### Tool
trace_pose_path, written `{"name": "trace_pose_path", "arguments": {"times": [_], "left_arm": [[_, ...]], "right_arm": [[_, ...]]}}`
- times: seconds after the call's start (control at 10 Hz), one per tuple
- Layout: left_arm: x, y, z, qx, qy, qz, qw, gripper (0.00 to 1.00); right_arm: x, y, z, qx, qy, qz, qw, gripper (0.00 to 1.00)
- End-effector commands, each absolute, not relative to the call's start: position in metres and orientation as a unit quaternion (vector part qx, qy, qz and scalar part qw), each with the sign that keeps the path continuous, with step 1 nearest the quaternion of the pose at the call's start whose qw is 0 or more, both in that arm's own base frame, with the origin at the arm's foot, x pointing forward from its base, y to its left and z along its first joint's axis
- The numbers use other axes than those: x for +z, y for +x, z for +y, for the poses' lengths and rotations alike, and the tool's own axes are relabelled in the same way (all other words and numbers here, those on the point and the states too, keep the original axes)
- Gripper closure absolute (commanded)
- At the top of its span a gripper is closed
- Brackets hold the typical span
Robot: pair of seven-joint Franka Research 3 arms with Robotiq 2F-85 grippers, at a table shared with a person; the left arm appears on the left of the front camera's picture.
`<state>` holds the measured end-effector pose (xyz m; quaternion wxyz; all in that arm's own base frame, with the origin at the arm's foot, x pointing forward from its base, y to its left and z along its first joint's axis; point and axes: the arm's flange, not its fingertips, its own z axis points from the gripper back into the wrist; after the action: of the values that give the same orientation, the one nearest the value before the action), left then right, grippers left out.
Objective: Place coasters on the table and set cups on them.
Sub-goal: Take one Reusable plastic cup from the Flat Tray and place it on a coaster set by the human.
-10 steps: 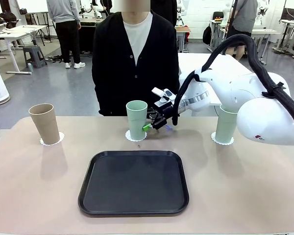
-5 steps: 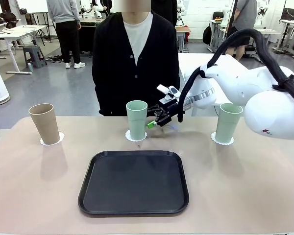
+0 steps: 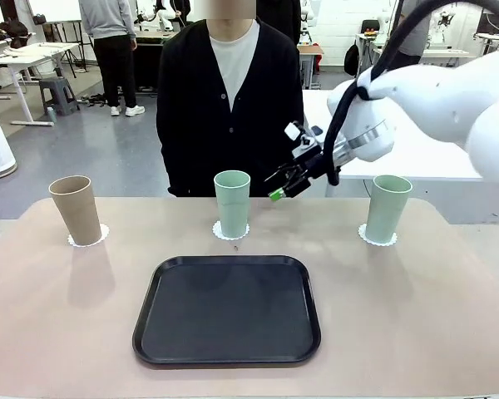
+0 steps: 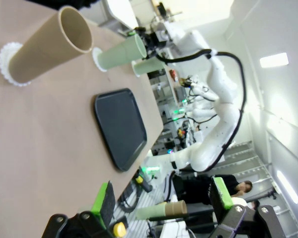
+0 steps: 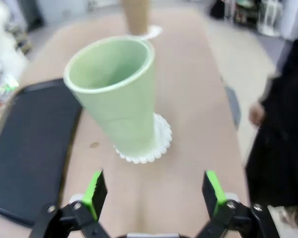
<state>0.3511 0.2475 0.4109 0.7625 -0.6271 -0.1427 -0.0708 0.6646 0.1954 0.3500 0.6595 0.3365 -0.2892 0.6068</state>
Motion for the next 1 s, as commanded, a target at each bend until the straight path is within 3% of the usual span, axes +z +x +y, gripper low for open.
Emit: {"name": "trace_pose_path", "arguments": {"times": [0.0,0.3,0.5,0.9], "left_arm": [[0.413,0.350,0.248,-0.071,-0.626,-0.147,0.763,0.00],[0.413,0.350,0.248,-0.071,-0.626,-0.147,0.763,0.00],[0.413,0.350,0.248,-0.071,-0.626,-0.147,0.763,0.00],[0.413,0.350,0.248,-0.071,-0.626,-0.147,0.763,0.00]], "right_arm": [[0.398,0.599,0.194,0.542,0.264,-0.243,0.760,0.00],[0.460,0.538,0.198,0.434,0.206,-0.238,0.844,0.00],[0.472,0.507,0.207,0.333,0.162,-0.178,0.912,0.00],[0.487,0.464,0.214,0.294,0.119,-0.108,0.942,0.00]]}}
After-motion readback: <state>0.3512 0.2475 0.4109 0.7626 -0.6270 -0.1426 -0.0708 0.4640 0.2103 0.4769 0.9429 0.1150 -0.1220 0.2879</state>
